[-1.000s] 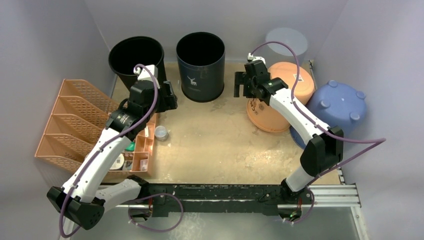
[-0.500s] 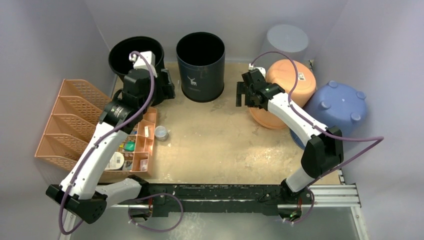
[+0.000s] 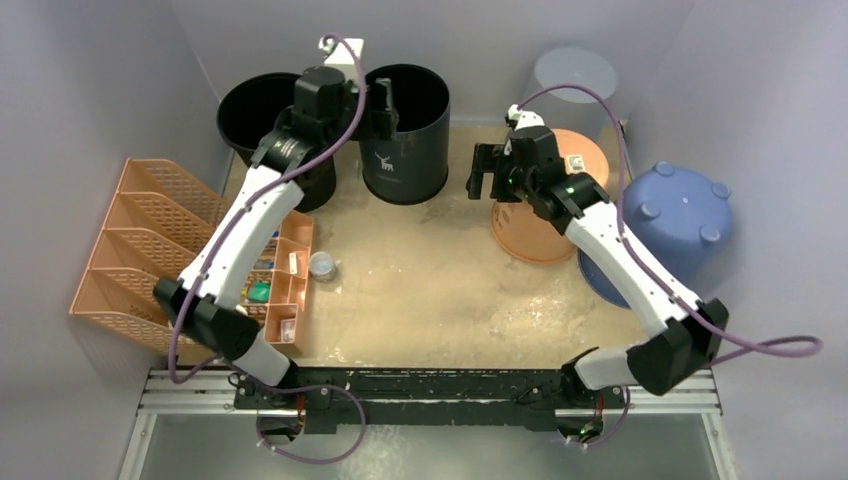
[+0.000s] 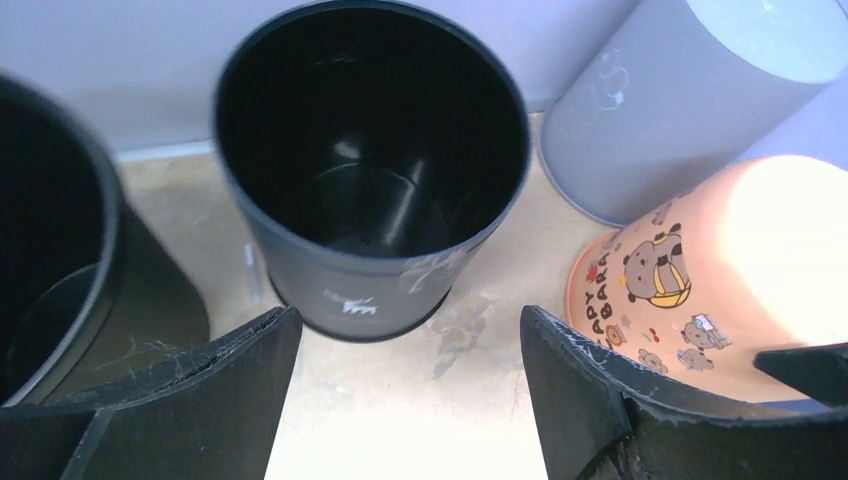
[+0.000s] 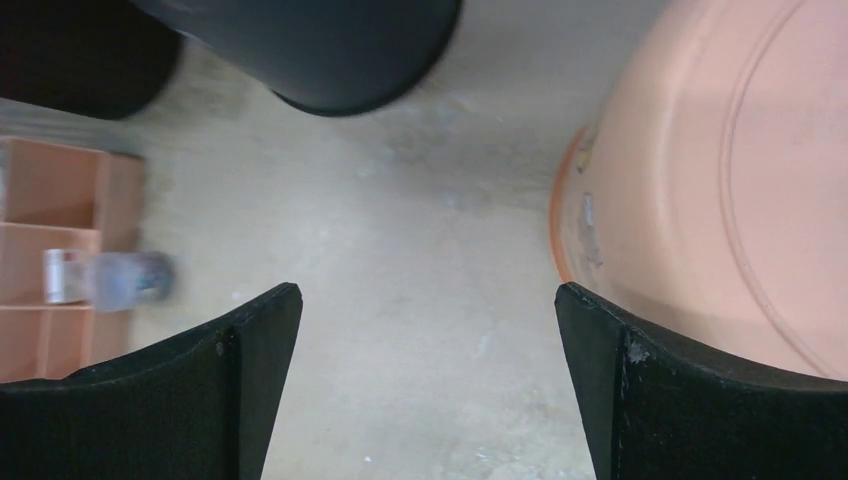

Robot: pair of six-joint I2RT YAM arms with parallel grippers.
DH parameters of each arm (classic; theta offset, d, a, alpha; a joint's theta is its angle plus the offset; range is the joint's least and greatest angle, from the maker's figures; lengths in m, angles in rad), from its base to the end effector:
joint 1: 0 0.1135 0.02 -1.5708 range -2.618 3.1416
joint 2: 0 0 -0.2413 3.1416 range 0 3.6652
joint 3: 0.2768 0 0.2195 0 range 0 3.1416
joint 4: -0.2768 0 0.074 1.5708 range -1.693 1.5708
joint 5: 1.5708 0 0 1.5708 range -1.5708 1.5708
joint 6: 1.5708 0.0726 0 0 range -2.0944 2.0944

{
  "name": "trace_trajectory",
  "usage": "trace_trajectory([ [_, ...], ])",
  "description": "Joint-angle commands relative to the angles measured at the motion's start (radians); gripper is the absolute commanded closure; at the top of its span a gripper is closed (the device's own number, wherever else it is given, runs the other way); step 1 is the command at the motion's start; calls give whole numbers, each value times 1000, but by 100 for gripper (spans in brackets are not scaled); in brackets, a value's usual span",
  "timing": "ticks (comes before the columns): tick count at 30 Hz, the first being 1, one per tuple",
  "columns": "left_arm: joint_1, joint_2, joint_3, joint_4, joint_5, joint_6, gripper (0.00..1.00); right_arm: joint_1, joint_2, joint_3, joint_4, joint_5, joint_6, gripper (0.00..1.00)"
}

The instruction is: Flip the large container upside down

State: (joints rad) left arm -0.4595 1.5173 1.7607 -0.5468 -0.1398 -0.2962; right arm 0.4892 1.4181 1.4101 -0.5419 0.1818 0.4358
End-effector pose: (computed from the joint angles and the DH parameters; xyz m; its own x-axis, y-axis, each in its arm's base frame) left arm 0.3063 -0.1403 0.4200 -0.3495 -0.1495 -0.9249 0.2279 0.9440 -0.2387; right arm 0.2876 0.1383 0.3343 -0.5558 0.1744 -0.8128 -0.1009 0.9564 0.2743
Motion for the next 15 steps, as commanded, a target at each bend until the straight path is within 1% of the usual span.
trace_trajectory([
  [1,-23,100,162,0,107,103,20,31,-87,34,75,-77,-27,0],
  [5,-36,206,255,2,154,148,20,31,-112,26,44,-3,-24,0],
  [8,-63,293,329,-5,136,199,20,32,-125,37,8,43,-12,0],
  [13,-76,473,475,-76,135,260,21,31,-182,21,-14,68,19,0],
  [15,-79,516,489,-81,138,262,23,31,-200,10,-17,72,28,0],
])
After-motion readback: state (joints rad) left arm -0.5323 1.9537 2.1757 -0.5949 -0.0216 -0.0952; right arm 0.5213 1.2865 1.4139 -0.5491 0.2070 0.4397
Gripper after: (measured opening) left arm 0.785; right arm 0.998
